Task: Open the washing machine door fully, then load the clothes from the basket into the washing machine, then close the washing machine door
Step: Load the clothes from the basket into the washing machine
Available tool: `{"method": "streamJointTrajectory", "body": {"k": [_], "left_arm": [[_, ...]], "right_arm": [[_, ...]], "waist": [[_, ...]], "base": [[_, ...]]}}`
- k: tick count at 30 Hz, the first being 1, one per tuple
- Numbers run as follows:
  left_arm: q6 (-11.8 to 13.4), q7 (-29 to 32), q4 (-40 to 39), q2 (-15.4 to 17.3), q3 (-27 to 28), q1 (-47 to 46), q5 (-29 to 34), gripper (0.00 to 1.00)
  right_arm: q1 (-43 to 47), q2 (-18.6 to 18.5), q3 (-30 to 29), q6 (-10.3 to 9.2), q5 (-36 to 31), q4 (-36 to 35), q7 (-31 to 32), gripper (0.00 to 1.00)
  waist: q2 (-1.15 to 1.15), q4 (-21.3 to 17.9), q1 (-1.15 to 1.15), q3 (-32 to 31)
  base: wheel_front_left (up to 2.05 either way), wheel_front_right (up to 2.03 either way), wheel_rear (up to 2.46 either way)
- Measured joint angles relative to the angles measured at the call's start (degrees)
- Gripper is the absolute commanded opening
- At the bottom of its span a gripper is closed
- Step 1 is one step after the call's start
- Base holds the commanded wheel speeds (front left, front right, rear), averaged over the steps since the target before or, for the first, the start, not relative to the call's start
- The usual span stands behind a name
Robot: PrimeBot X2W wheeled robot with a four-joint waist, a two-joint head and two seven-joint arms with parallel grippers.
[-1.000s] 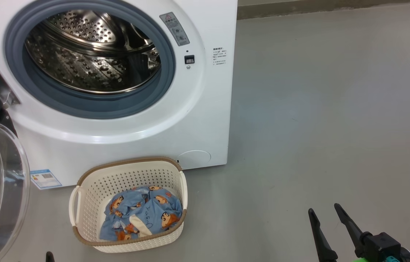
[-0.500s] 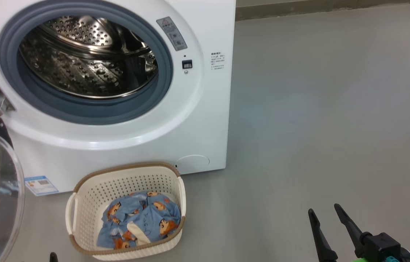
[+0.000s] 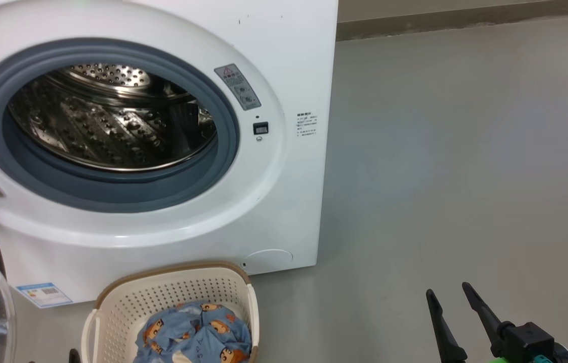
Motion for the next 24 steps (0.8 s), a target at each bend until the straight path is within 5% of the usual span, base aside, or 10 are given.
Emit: {"method": "streamJointTrajectory", "body": {"k": [24], "left_arm": [[-1.04,0.0,1.64,0.02,-2.91,-0.21,0.98,1.0]], "right_arm": [[-0.06,0.0,0.56,0.0,0.16,-0.1,0.0,1.0]], "waist": [[0.0,-0.7,-0.01,1.44]], "base": [[0.07,-0.07,0.0]]}}
